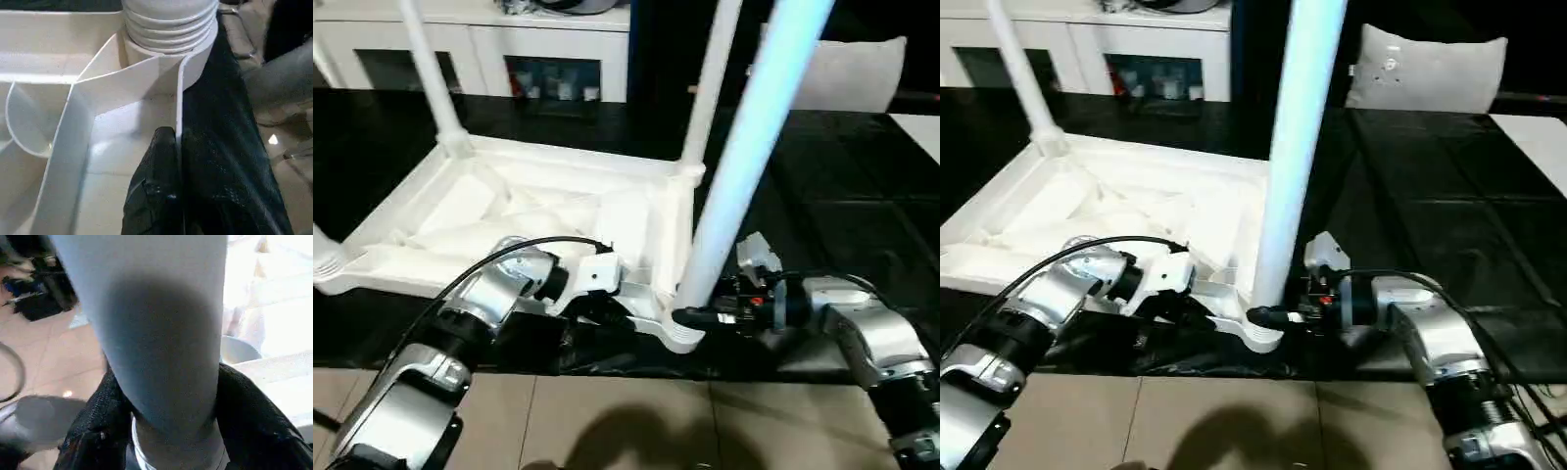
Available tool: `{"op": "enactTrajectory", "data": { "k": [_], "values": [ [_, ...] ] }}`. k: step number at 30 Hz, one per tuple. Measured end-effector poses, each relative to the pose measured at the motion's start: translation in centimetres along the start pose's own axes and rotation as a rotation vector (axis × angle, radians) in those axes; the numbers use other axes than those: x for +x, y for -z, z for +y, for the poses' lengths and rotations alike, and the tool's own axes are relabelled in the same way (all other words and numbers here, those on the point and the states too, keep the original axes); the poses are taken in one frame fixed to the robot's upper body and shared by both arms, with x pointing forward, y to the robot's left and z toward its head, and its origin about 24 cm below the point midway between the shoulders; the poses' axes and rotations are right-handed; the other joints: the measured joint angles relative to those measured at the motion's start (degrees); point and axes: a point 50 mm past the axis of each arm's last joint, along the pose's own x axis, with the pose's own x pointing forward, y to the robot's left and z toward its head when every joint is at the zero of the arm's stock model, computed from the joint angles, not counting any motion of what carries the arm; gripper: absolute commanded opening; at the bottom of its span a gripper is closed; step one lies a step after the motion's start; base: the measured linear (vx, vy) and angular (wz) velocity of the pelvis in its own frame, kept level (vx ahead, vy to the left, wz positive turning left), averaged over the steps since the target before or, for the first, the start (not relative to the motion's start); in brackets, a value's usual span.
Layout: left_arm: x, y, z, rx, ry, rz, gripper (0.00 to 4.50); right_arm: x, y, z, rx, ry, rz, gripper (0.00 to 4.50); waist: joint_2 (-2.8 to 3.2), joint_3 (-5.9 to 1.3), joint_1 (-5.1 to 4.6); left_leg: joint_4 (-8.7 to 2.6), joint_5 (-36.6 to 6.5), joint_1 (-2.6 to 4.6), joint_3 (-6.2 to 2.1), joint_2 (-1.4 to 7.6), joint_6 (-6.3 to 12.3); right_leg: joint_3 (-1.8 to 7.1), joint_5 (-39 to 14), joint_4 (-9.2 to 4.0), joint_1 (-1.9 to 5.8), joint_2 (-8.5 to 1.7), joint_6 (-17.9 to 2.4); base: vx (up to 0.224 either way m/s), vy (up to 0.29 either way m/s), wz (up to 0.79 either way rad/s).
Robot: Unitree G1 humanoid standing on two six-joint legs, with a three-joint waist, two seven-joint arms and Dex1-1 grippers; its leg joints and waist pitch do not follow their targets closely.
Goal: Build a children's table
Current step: Rotate leg to tighten
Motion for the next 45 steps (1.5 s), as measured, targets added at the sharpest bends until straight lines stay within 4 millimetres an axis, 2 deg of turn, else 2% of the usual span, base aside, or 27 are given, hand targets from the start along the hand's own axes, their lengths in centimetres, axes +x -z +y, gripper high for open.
{"op": "enactTrajectory", "data": {
  "k": [1, 5, 7, 9, 13, 17, 19, 24, 32, 36, 37, 38, 40, 42, 45],
  "values": [
    [-0.1, 0.1, 0.1, -0.026, -0.042, -0.005, 0.00, 0.4, -0.1, -0.4, 0.007, 0.050, -0.013, 2.06, 0.01, 0.01, -0.65, -0.03, 0.0, 0.02, 0.00, 0.00, -0.02, 0.02, 0.0, 0.00, 0.00, 0.01, 0.0, 0.000, 0.000, 0.00],
    [0.8, -0.2, 0.6, -0.103, -0.204, -0.014, 0.00, 1.7, -0.3, -1.8, 0.061, 0.261, -0.082, 2.03, 0.07, -0.01, -2.25, -0.08, 0.0, 0.10, -0.01, 0.00, -0.04, -0.06, 0.1, -0.02, -0.04, -0.02, -0.1, 0.000, 0.000, 0.00],
    [1.6, -0.6, 0.6, -0.128, -0.261, -0.019, 0.00, 1.8, -0.3, -2.3, 0.079, 0.343, -0.095, 2.02, 0.19, -0.09, -2.56, -0.22, 0.0, 0.13, 0.00, 0.00, -0.05, -0.07, 0.1, -0.06, -0.04, -0.01, -0.1, 0.000, 0.000, 0.00],
    [2.0, -0.8, 0.7, -0.154, -0.306, -0.021, 0.00, 2.4, -0.3, -2.4, 0.100, 0.401, -0.108, 2.02, 0.42, -0.24, -2.55, -0.36, 0.0, 0.15, -0.01, 0.00, -0.05, -0.10, 0.1, -0.07, -0.06, 0.00, 0.0, 0.000, 0.000, 0.00],
    [3.8, -1.8, 1.7, -0.213, -0.461, -0.030, 0.00, 4.2, -0.9, -3.6, 0.167, 0.645, -0.148, 2.02, 0.65, -0.38, -3.05, -0.35, 0.0, 0.16, 0.00, -0.03, -0.06, -0.06, 0.0, -0.07, -0.08, 0.00, 0.0, 0.000, 0.000, 0.00],
    [5.3, -2.7, 2.0, -0.240, -0.535, -0.060, 0.00, 4.4, -1.0, -4.3, 0.179, 0.766, -0.155, 2.02, 0.69, -0.42, -2.52, -0.35, 0.0, 0.12, 0.00, -0.11, -0.06, -0.11, 0.0, -0.15, -0.03, -0.01, 0.0, 0.000, 0.000, 0.00],
    [5.3, -2.7, 2.0, -0.239, -0.541, -0.059, 0.00, 4.4, -0.9, -4.3, 0.172, 0.774, -0.161, 2.58, 0.77, -0.46, -2.36, -0.37, 0.0, 0.11, 0.00, -0.13, -0.06, -0.12, 0.0, -0.15, -0.05, -0.01, 0.1, 0.000, 0.000, 0.00],
    [5.4, -2.9, 1.9, -0.194, -0.530, -0.052, 0.00, 3.8, -0.6, -4.0, 0.155, 0.754, -0.181, 3.00, 0.78, -0.46, -2.00, -0.52, 0.0, 0.03, -0.01, -0.12, -0.06, -0.14, -0.2, -0.27, -0.06, -0.01, 0.4, 0.000, 0.000, 0.00],
    [4.0, -2.1, 1.2, -0.025, -0.400, -0.048, 0.00, -0.9, 1.0, -2.4, 0.052, 0.532, -0.128, 3.65, 1.08, -0.62, -0.30, -1.19, 0.0, -0.01, 0.00, -0.03, -0.03, -0.25, -0.1, -0.85, -0.02, 0.00, 0.3, 0.000, 0.000, 0.00],
    [2.6, -1.1, 0.5, 0.037, -0.308, -0.041, 0.00, -3.0, 1.1, -1.4, -0.002, 0.371, -0.066, 3.65, 1.14, -0.59, -0.07, -1.24, 0.0, 0.00, 0.00, 0.00, -0.03, -0.28, -0.1, -0.87, -0.02, -0.01, 0.3, 0.000, 0.000, 0.00],
    [2.1, -0.8, 0.3, 0.055, -0.273, -0.039, 0.00, -3.5, 0.8, -1.2, -0.022, 0.325, -0.053, 3.40, 1.09, -0.56, -0.02, -1.23, 0.0, 0.00, 0.00, 0.00, -0.03, -0.28, -0.1, -0.87, -0.02, -0.01, 0.3, 0.000, 0.000, 0.00],
    [1.9, -0.6, 0.2, 0.066, -0.253, -0.036, 0.00, -3.7, 0.6, -1.1, -0.034, 0.301, -0.053, 3.40, 1.06, -0.55, -0.01, -1.18, 0.0, 0.00, 0.00, 0.00, -0.03, -0.27, -0.1, -0.86, 0.00, -0.02, 0.3, 0.000, 0.000, 0.00],
    [1.8, -0.6, -0.1, 0.095, -0.201, -0.033, 0.00, -3.6, 0.3, -0.7, -0.055, 0.241, -0.047, 3.32, 1.04, -0.54, 0.14, -1.14, 0.0, 0.00, 0.00, -0.02, -0.03, -0.28, -0.1, -0.86, 0.02, -0.02, 0.2, 0.000, 0.000, 0.00],
    [1.8, -0.7, -0.5, 0.126, -0.139, -0.037, 0.00, -3.4, 0.4, -0.4, -0.060, 0.170, -0.031, 2.99, 1.04, -0.54, 0.63, -1.04, 0.0, 0.08, 0.01, -0.06, -0.03, -0.29, -0.1, -0.87, 0.00, -0.03, 0.2, 0.000, 0.000, 0.00],
    [1.4, -0.6, -1.0, 0.171, -0.044, -0.028, 0.00, -3.5, 0.5, 0.0, -0.072, 0.076, 0.007, 2.82, 1.02, -0.53, 1.35, -1.00, 0.0, 0.04, 0.03, -0.08, -0.02, -0.30, -0.1, -0.87, 0.00, -0.05, 0.2, 0.000, 0.000, 0.00]
  ]
}}
